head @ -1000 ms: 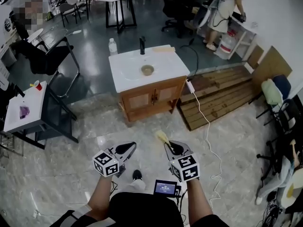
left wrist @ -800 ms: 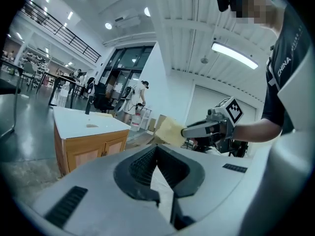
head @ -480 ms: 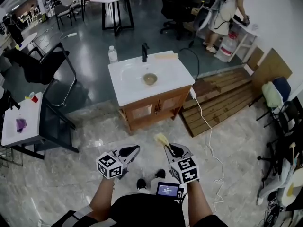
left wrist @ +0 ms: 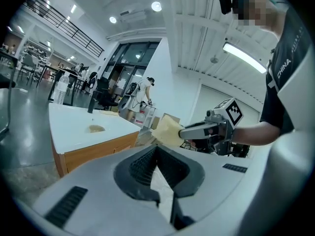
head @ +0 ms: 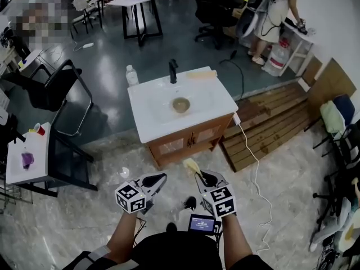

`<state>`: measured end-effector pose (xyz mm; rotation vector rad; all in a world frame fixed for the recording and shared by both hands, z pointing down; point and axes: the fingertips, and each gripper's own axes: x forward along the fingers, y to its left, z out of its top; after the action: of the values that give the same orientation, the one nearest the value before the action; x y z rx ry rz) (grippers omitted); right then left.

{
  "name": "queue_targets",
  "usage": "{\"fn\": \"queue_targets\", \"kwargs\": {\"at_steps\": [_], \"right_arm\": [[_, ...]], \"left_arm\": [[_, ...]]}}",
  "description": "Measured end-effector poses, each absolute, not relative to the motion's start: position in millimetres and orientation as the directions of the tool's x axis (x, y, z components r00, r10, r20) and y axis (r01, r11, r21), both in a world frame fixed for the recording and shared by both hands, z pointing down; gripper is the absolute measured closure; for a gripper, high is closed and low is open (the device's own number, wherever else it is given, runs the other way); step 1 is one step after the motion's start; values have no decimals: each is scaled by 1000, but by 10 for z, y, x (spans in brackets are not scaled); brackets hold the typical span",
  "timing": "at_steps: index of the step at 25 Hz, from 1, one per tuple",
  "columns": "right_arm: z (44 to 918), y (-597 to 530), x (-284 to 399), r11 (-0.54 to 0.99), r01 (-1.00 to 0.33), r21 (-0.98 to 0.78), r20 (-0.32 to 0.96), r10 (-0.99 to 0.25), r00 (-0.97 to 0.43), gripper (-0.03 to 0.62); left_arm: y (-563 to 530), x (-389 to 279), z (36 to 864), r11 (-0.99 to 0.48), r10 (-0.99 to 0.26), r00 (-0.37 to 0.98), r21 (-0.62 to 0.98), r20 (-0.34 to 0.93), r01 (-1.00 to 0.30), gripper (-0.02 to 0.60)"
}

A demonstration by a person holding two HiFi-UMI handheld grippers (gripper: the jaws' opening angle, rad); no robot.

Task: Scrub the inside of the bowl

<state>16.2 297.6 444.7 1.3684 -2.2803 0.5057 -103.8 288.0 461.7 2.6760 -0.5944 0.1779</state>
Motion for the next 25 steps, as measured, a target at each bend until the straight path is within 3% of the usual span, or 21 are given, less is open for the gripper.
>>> {"fn": "queue_targets", "kwargs": {"at_steps": [13,25], "right_arm": [[4364,1675,872,490,-864,-112,507,-720,-474,554],[4601,951,1084,488,-860,-149,534,-692,-486,554]], "left_arm": [[1655,-370,4394,-819,-431,878,318,207,-477,578],[748,-276,4534,-765,-474,861,397,184,-507,578]]}}
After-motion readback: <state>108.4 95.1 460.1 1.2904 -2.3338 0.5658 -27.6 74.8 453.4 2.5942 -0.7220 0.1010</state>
